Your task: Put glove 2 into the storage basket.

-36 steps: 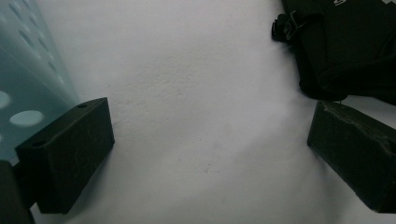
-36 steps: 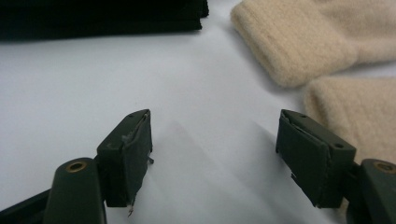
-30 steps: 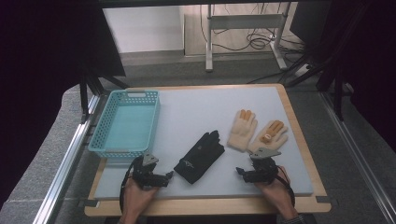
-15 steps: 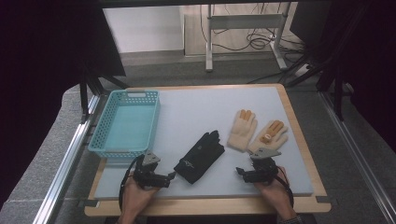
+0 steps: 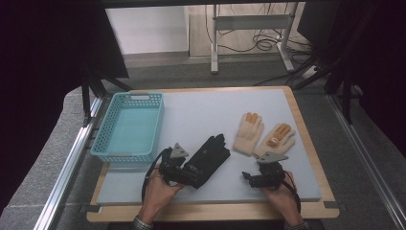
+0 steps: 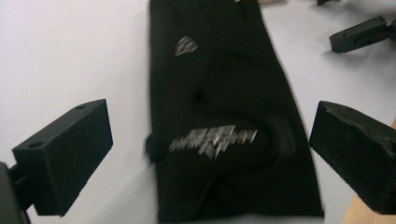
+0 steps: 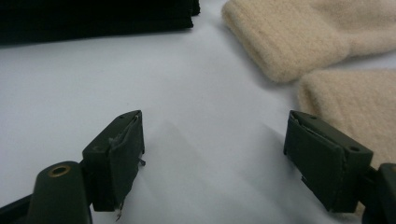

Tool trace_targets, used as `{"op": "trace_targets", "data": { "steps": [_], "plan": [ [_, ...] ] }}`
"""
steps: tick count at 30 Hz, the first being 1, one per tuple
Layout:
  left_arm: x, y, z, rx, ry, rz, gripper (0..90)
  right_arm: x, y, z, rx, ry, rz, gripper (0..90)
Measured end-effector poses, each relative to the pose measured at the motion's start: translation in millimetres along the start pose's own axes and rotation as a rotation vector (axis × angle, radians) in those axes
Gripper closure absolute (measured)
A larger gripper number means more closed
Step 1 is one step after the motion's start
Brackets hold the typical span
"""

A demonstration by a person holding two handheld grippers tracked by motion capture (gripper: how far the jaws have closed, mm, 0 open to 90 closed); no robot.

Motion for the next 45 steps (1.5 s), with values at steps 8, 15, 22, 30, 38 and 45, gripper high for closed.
{"op": "trace_targets", "data": {
  "steps": [8, 15, 22, 30, 38, 45],
  "plan": [
    [18.5, 10.7, -34.2, -0.025, 0.074, -0.072, 0.0, -0.1, 0.0, 0.1, 0.0, 0.001, -0.001, 19.9],
    [2.2, 8.3, -56.4, -0.084, 0.138, -0.055, 0.0, -0.1, -0.1, 0.1, 0.001, 0.0, 0.0, 19.9],
    [-2.9, 5.3, -62.6, -0.124, 0.054, 0.014, 0.0, -0.1, -0.1, 0.0, 0.001, 0.0, 0.0, 19.9],
    [4.7, 4.1, -63.9, -0.143, 0.09, -0.028, 4.0, -0.2, -0.1, 0.0, 0.001, -0.001, 0.0, 19.9],
    [-12.8, 10.0, -50.3, -0.136, 0.104, 0.009, 44.1, 0.0, -0.2, 0.1, 0.0, -0.001, 0.002, 19.9],
    [-24.8, 16.4, -41.1, -0.13, 0.113, 0.022, 63.6, -0.2, -0.1, 0.0, 0.001, -0.001, 0.001, 19.8]
  ]
}}
Point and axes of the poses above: each handheld gripper's, and its own axes: z roughly backward along the jaws, y roughly out of its top, x roughly to its right, the point moved 3 cm from there along -z, roughly forward along the jaws, and after that the axes turned 12 degrees about z, right-handed, at the moved point
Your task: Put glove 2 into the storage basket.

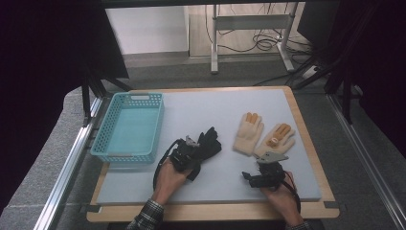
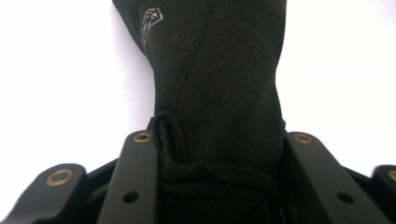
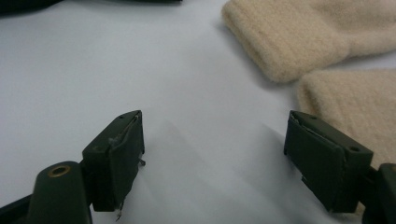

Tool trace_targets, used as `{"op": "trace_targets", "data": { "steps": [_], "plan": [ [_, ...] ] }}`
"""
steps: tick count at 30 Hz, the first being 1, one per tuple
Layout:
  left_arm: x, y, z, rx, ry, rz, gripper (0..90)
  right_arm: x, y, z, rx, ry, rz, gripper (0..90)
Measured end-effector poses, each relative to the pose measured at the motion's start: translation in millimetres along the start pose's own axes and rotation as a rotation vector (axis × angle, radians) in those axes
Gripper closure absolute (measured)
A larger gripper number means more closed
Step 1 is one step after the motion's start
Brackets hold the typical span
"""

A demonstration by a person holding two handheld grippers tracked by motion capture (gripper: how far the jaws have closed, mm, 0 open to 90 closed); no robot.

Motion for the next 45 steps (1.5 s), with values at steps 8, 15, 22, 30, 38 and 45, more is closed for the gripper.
{"op": "trace_targets", "data": {
  "steps": [8, 15, 22, 30, 38, 45],
  "plan": [
    [-25.3, 19.9, 38.8, 0.08, 0.005, 0.066, 63.4, -0.1, 0.0, 0.1, -0.001, 0.001, -0.002, 19.8],
    [-40.8, 39.1, 68.2, 0.127, 0.039, 0.087, 63.2, 0.1, 0.0, 0.1, 0.0, 0.0, 0.0, 19.8],
    [-73.0, 56.0, 95.0, 0.147, 0.129, 0.129, 63.0, 0.1, 0.0, 0.1, 0.0, 0.0, 0.001, 19.8],
    [-127.1, 54.1, 111.4, 0.138, 0.237, 0.232, 63.0, 0.2, 0.0, 0.1, 0.001, 0.0, 0.001, 19.8],
    [-182.2, 40.4, 113.8, 0.081, 0.335, 0.332, 62.4, 0.3, 0.0, 0.0, 0.001, 0.0, 0.001, 19.8],
    [-227.6, 24.6, 95.2, -0.029, 0.412, 0.431, 61.9, 0.4, 0.0, 0.0, 0.002, 0.0, 0.0, 19.8]
  ]
}}
Point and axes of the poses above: each handheld gripper's, and its own axes: z roughly backward along the jaws, y roughly out of its top, x roughly to its right, the point moved 3 cm from there along -z, roughly forward along the jaws, and after that the axes turned 12 degrees about z, right-handed, at the moved point
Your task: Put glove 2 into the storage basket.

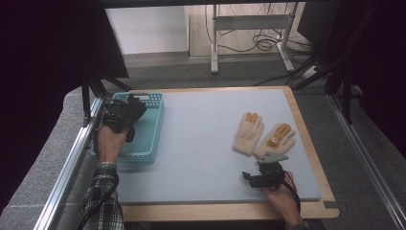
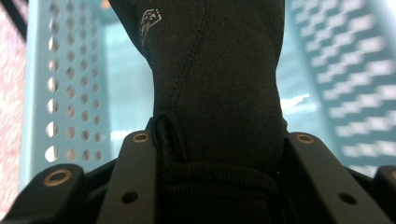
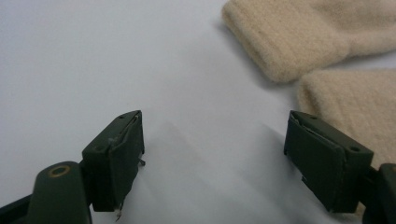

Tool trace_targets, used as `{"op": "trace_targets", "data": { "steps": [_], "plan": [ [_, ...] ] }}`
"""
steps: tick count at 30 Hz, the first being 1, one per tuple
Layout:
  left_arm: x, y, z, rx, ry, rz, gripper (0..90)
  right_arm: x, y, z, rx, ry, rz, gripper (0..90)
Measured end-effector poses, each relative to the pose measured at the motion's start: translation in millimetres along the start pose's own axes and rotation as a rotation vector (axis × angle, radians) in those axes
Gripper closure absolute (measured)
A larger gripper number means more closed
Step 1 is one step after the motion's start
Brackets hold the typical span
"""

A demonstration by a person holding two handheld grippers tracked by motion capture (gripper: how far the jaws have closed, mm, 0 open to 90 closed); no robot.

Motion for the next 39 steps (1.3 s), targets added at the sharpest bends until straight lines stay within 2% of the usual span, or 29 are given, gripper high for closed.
{"op": "trace_targets", "data": {
  "steps": [5, 8, 9, 10, 11, 12, 13, 14, 15, 16, 18, 20, 22, 24, 25, 26, 27, 29, 34, 35, 37, 39],
  "plan": [
    [-12.3, -3.7, -23.7, -0.081, 0.066, 0.007, 61.1, -0.1, 0.0, 0.1, -0.001, 0.0, -0.001, 19.7],
    [-15.6, -4.1, -31.9, -0.099, 0.091, 0.001, 58.8, -0.1, -0.1, 0.1, -0.001, 0.0, -0.001, 19.7],
    [-16.3, -3.3, -34.7, -0.098, 0.114, -0.04, 54.1, -0.1, 0.0, 0.1, -0.001, 0.001, -0.001, 19.8],
    [-16.3, -3.3, -34.7, -0.098, 0.114, -0.04, 48.7, -0.1, 0.0, 0.1, -0.001, 0.001, -0.001, 19.8],
    [-16.5, -3.2, -36.5, -0.101, 0.131, -0.06, 48.7, -0.1, 0.0, 0.1, -0.001, 0.0, -0.001, 19.8],
    [-16.6, -3.4, -38.3, -0.111, 0.148, -0.075, 41.2, -0.1, 0.0, 0.1, -0.001, 0.0, -0.001, 19.8],
    [-16.8, -3.7, -39.9, -0.121, 0.164, -0.089, 27.2, -0.1, 0.0, 0.1, -0.001, 0.0, -0.001, 19.8],
    [-17.2, -4.1, -41.4, -0.13, 0.17, -0.096, 27.2, -0.1, 0.0, 0.1, -0.001, 0.001, -0.001, 19.8],
    [-17.5, -4.6, -42.1, -0.141, 0.167, -0.096, 18.1, -0.1, 0.0, 0.1, -0.001, 0.0, -0.001, 19.7],
    [-17.8, -4.9, -41.5, -0.141, 0.165, -0.1, 18.1, -0.1, 0.0, 0.1, -0.001, 0.0, -0.001, 19.7],
    [-18.2, -5.1, -38.3, -0.141, 0.148, -0.106, 9.3, -0.1, 0.0, 0.1, -0.001, 0.0, 0.0, 19.8],
    [-19.1, -4.6, -30.9, -0.122, 0.115, -0.108, 5.5, -0.1, 0.0, 0.1, -0.001, 0.0, 0.0, 19.7],
    [-20.6, -3.6, -23.7, -0.102, 0.089, -0.093, 2.7, 0.0, 0.0, 0.1, 0.0, -0.001, 0.001, 19.7],
    [-21.5, -2.0, -13.9, -0.069, 0.034, -0.066, 2.8, 0.0, 0.0, 0.1, 0.0, -0.001, 0.001, 19.7],
    [-19.6, -1.6, -4.3, -0.027, -0.033, -0.051, 2.5, -0.1, 0.0, 0.1, -0.001, 0.0, 0.001, 19.7],
    [-19.6, -1.6, -4.3, -0.027, -0.033, -0.051, 2.3, -0.1, 0.0, 0.1, -0.001, 0.0, 0.001, 19.7],
    [-17.8, -1.9, -0.1, -0.01, -0.062, -0.052, 2.1, -0.1, 0.0, 0.1, -0.001, 0.0, 0.001, 19.7],
    [-12.5, -3.0, 6.6, 0.021, -0.103, -0.066, 2.1, -0.1, 0.0, 0.1, -0.001, 0.0, 0.001, 19.7],
    [2.8, -4.4, 14.1, 0.074, -0.176, -0.097, 1.9, -0.2, 0.0, 0.0, -0.001, -0.001, 0.0, 19.6],
    [9.3, -4.3, 15.1, 0.091, -0.199, -0.104, 1.8, -0.1, 0.0, 0.0, -0.001, -0.001, 0.001, 19.6],
    [12.8, -4.3, 15.8, 0.099, -0.21, -0.112, 1.8, -0.1, 0.0, 0.1, -0.001, -0.001, 0.001, 19.6],
    [20.3, -4.3, 17.6, 0.117, -0.218, -0.137, 1.5, -0.2, 0.0, 0.0, -0.001, -0.001, 0.0, 19.6]
  ]
}}
Point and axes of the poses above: each handheld gripper's, and its own axes: z roughly backward along the jaws, y roughly out of its top, x roughly to its right, the point moved 3 cm from there along -z, roughly forward along the jaws, and after that the axes turned 12 degrees about z, right-handed, at the moved point
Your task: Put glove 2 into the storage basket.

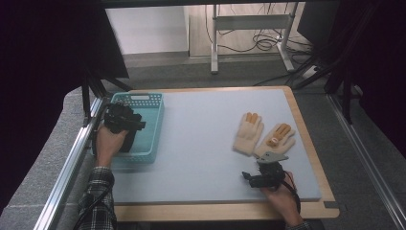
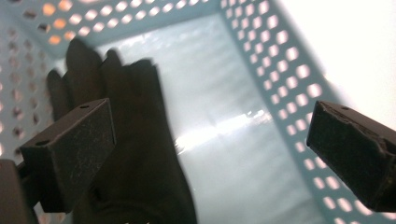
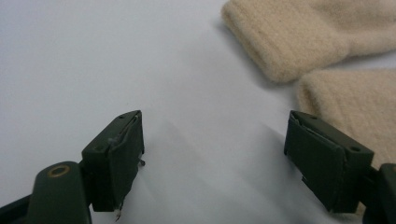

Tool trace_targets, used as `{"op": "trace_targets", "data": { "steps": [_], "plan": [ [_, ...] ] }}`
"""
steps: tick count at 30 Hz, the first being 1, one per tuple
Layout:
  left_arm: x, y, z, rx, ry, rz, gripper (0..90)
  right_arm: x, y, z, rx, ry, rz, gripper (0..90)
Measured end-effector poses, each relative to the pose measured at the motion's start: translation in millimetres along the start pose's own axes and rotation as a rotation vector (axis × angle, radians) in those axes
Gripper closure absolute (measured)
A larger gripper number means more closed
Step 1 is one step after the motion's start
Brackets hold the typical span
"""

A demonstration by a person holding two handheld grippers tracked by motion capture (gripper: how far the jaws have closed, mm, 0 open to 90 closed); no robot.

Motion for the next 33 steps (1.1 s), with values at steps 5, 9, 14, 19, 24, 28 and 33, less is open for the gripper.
{"op": "trace_targets", "data": {
  "steps": [5, 9, 14, 19, 24, 28, 33],
  "plan": [
    [20.3, 2.7, 2.8, 0.046, -0.039, -0.049, 0.0, 0.0, 0.0, 0.0, 0.0, 0.0, 0.0, 19.5],
    [38.2, 3.3, 8.2, 0.087, -0.098, -0.063, 0.0, 0.0, 0.0, 0.0, 0.0, 0.0, 0.0, 19.6],
    [65.5, -0.2, 16.7, 0.136, -0.176, -0.094, 0.0, 0.1, 0.0, -0.1, -0.001, 0.001, -0.001, 19.5],
    [93.2, -8.7, 22.1, 0.164, -0.255, -0.124, 0.0, 0.0, 0.0, -0.1, -0.001, 0.0, -0.001, 19.5],
    [119.0, -22.4, 22.7, 0.179, -0.327, -0.169, 0.0, 0.0, 0.0, -0.1, -0.002, 0.001, -0.002, 19.5],
    [137.2, -38.3, 16.7, 0.165, -0.346, -0.216, 0.0, 0.0, 0.0, 0.0, -0.003, 0.002, -0.003, 19.5],
    [159.0, -62.8, 9.1, 0.14, -0.354, -0.277, 0.0, 0.1, -0.1, 0.0, -0.003, 0.003, -0.003, 19.5]
  ]
}}
Point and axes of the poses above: each handheld gripper's, and its own axes: z roughly backward along the jaws, y roughly out of its top, x roughly to its right, the point moved 3 cm from there along -z, roughly forward along the jaws, and after that the axes turned 12 degrees about z, right-handed, at the moved point
